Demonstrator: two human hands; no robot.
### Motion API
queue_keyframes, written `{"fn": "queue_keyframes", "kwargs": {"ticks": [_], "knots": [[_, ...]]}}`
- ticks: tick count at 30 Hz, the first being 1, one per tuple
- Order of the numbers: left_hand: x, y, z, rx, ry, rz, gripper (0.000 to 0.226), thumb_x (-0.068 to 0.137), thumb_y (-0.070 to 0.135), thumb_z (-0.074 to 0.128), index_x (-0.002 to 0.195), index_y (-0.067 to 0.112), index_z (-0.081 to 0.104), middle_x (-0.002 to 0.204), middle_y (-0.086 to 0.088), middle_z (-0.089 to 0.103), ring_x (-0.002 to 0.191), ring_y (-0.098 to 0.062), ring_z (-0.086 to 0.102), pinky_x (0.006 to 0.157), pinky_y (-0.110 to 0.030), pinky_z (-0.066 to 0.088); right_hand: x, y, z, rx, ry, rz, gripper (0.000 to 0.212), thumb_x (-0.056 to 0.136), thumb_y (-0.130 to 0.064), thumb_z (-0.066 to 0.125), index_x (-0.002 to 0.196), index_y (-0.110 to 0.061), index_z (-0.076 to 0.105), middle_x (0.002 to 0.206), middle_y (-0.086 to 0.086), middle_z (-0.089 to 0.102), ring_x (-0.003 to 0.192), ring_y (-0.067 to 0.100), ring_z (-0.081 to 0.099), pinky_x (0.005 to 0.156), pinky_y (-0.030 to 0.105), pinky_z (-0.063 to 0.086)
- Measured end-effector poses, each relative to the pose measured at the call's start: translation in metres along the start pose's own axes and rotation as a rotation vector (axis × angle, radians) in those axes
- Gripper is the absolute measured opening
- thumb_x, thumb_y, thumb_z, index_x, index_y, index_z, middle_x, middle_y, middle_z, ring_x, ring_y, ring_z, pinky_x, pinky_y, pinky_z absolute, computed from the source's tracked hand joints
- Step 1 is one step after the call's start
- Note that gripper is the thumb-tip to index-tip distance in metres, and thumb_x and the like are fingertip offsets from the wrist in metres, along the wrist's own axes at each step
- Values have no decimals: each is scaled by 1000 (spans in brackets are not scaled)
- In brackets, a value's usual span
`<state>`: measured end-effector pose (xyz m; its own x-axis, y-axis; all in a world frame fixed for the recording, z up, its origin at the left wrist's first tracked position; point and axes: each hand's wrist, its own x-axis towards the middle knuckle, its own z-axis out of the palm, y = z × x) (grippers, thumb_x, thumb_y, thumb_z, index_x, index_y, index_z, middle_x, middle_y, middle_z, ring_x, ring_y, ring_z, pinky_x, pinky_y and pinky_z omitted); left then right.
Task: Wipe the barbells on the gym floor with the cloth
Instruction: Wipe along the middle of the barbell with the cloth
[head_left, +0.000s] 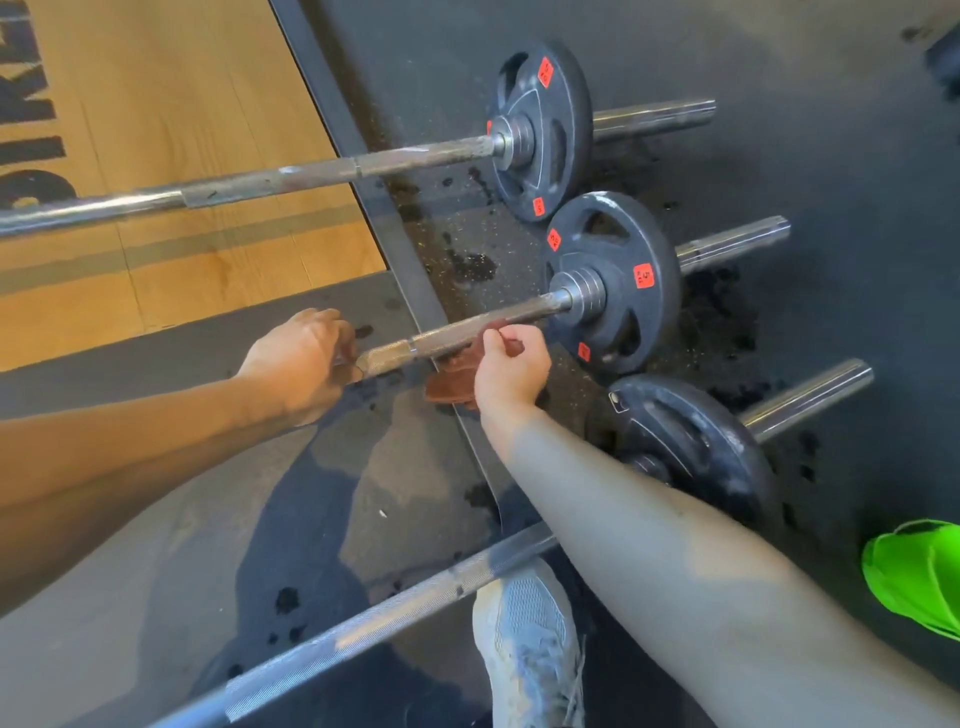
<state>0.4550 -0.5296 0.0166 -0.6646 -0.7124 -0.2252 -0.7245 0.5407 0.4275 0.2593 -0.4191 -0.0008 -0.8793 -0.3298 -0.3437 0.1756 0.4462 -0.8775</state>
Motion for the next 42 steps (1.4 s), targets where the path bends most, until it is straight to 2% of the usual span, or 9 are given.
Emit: {"fn": "queue_keyframes", "kwargs": {"ticks": [5, 12, 16, 19, 25, 31, 33, 38, 42], "knots": [[-1, 0, 3, -10, 31, 33, 10, 88, 22, 75, 95, 17, 70, 95, 5, 54, 99, -23, 54, 81, -39, 50, 23, -11, -15, 12, 137, -33, 6, 96, -8, 64, 97, -13, 64, 92, 0, 67, 81, 13, 61, 77, 20, 52], [-5, 1, 1, 0, 53, 48, 9, 89, 20, 74, 97, 16, 70, 93, 6, 52, 94, -17, 48, 78, -36, 46, -1, 10, -7, -91, -118, -27, 6, 97, -17, 67, 103, -17, 69, 97, -7, 67, 88, 4, 61, 75, 19, 48], [-7, 5, 3, -23, 71, 42, 6, 91, 19, 72, 95, 18, 68, 92, 7, 51, 97, -18, 48, 80, -39, 48, 25, -3, -20, -62, 51, -70, 14, 92, -7, 70, 86, -20, 66, 86, -5, 68, 86, 17, 65, 88, 34, 53], [-9, 5, 2, -4, 65, 48, 6, 90, 18, 72, 95, 16, 69, 94, 5, 53, 96, -19, 50, 78, -40, 50, 26, -5, -17, -10, 114, -58, 7, 96, -7, 66, 97, -14, 66, 91, -4, 66, 88, 16, 63, 87, 30, 50], [-8, 6, 1, 4, 71, 52, 6, 90, 17, 72, 95, 13, 71, 93, 3, 54, 96, -22, 52, 79, -44, 52, -4, 13, -7, -129, -147, -98, 8, 93, -10, 69, 91, -18, 67, 92, -5, 68, 87, 5, 63, 74, 17, 45], [-9, 2, 5, 8, 100, 84, 9, 90, 15, 73, 97, 11, 69, 92, 3, 52, 94, -23, 50, 76, -42, 50, 37, -11, -25, -87, 120, -147, 15, 92, -5, 68, 88, -20, 67, 105, 6, 63, 86, 16, 62, 91, 31, 53], [-9, 2, 6, 18, 96, 91, 10, 89, 14, 73, 97, 11, 70, 92, 3, 52, 95, -24, 51, 74, -39, 47, 16, -8, -9, -107, 39, -219, 12, 90, -4, 70, 93, -16, 73, 108, 4, 58, 86, 10, 60, 95, 32, 52], [-9, 2, 5, 19, 99, 83, 10, 90, 16, 73, 98, 11, 70, 93, 3, 53, 96, -23, 51, 73, -34, 41, -32, 0, 13, -257, -308, -335, 15, 97, -9, 67, 109, -13, 75, 114, -7, 49, 102, 6, 56, 85, 0, 40], [-10, 0, 7, 10, 116, 100, 12, 91, 19, 72, 99, 10, 70, 95, 0, 56, 95, -25, 51, 75, -41, 48, 28, -11, -24, -430, -187, -583, 16, 87, -5, 69, 97, -13, 79, 101, -1, 61, 100, 20, 60, 100, 26, 45]]}}
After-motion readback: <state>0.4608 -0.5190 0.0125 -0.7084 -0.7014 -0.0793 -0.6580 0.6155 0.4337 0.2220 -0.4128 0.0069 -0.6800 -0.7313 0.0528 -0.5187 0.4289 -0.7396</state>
